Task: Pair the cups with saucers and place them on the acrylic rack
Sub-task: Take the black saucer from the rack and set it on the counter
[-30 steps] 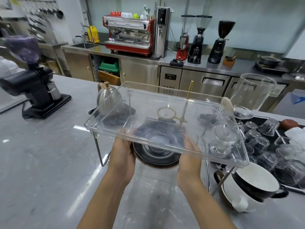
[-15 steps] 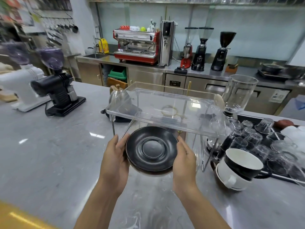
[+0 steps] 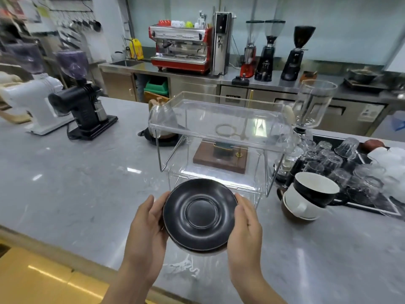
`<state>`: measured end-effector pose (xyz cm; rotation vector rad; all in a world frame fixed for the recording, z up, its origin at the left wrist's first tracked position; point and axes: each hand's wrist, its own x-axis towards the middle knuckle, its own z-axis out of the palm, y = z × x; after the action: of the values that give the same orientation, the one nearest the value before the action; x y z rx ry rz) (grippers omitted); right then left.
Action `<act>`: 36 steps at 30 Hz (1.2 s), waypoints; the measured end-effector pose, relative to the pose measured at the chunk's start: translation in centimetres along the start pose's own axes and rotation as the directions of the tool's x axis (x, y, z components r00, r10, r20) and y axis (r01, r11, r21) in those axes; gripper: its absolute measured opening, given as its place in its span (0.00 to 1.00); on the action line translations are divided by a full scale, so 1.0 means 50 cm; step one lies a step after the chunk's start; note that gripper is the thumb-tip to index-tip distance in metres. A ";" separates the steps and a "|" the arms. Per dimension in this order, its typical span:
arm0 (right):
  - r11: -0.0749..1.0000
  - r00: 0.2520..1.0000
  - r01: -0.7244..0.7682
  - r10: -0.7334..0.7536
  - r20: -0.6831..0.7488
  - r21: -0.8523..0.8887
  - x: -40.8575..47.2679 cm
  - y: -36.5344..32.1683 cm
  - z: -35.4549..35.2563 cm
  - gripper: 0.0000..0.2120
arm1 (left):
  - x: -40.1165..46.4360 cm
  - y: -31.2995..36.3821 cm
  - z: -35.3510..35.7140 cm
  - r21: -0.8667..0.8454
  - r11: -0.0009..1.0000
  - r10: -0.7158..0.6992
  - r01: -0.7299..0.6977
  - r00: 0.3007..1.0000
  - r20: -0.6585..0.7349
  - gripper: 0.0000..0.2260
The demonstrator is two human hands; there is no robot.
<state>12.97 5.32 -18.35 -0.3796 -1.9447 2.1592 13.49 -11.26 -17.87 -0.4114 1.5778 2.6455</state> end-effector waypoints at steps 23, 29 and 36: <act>0.993 0.883 -0.103 0.062 -0.464 -0.064 -0.058 0.094 -0.273 0.15 | -0.018 -0.202 0.156 0.115 0.912 -0.407 0.393 0.899 0.164 0.20; 0.989 0.806 -0.138 0.078 -0.587 -0.057 -0.024 0.090 -0.380 0.13 | -0.007 -0.264 0.263 0.119 0.875 -0.484 0.469 0.856 0.184 0.19; 0.990 0.772 -0.136 0.079 -0.631 -0.043 0.040 0.090 -0.529 0.13 | -0.006 -0.344 0.415 0.153 0.874 -0.485 0.462 0.852 0.198 0.16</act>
<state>19.81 30.33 -25.47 -1.0966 -1.6421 1.6796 12.28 15.10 -23.25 -0.4077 1.3215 2.1425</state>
